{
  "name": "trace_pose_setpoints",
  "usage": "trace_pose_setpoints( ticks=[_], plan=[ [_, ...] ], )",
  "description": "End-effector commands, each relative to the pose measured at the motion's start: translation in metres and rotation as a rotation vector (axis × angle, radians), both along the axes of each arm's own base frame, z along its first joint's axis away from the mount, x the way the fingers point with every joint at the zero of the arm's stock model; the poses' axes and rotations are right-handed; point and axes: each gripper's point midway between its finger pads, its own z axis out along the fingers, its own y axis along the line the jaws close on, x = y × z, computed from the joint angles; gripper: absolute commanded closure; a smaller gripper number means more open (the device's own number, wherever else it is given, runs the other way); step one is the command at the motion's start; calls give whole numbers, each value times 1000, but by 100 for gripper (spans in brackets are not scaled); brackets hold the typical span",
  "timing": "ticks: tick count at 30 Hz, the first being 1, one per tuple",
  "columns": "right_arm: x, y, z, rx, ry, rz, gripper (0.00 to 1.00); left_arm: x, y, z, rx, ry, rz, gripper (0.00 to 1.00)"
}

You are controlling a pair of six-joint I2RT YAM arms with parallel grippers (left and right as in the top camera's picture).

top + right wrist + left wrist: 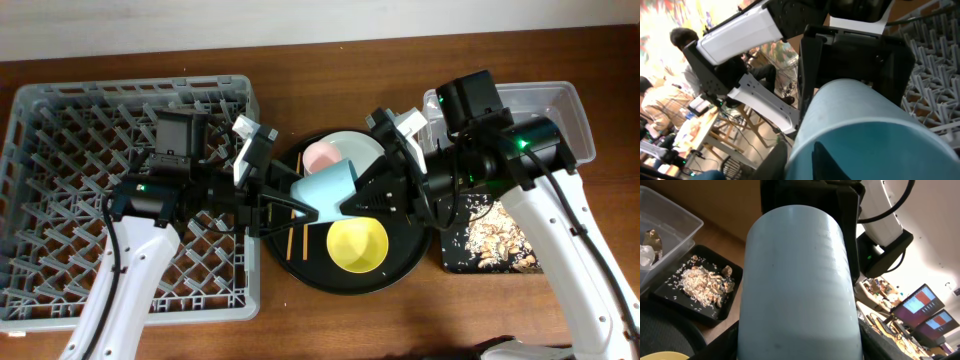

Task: Sort waste into correct bins and load items into the dishwasher rack
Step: 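Place the blue cup upside down in the dish rack with the left gripper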

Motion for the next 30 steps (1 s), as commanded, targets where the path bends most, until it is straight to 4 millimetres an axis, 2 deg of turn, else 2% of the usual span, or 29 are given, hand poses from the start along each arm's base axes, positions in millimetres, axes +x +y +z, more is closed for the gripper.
trace_pose_setpoints(
  ticks=[1,3,6,9,11,13,15,18,22,24,26,30],
  plan=[
    [5,0,-9,-33,-4,-11,60,-4,2,11,-32,-26,-16,53],
    [9,-3,-9,-34,-11,-29,52,1,8,12,-32,-32,10,59],
    [20,-12,-8,-32,-20,-73,43,11,19,11,6,-9,85,61],
    [36,-28,-11,-51,-13,-147,39,31,34,0,127,33,250,65],
    [51,-45,-20,-108,10,-232,38,44,48,-5,205,49,377,67],
    [63,-58,-33,-186,46,-311,38,59,68,-12,298,80,536,68],
    [76,-75,-53,-311,116,-421,38,75,99,-21,433,106,727,68],
    [87,-94,-77,-469,186,-547,38,87,146,-28,654,149,957,67],
    [91,-101,-85,-528,204,-594,38,96,182,-15,834,198,1112,68],
    [90,-102,-86,-530,206,-593,37,101,201,-16,935,248,1182,68],
    [90,-104,-89,-553,209,-603,37,107,218,-31,1066,324,1202,68],
    [88,-112,-98,-615,221,-626,36,124,220,-86,1187,488,1092,68]
  ],
)
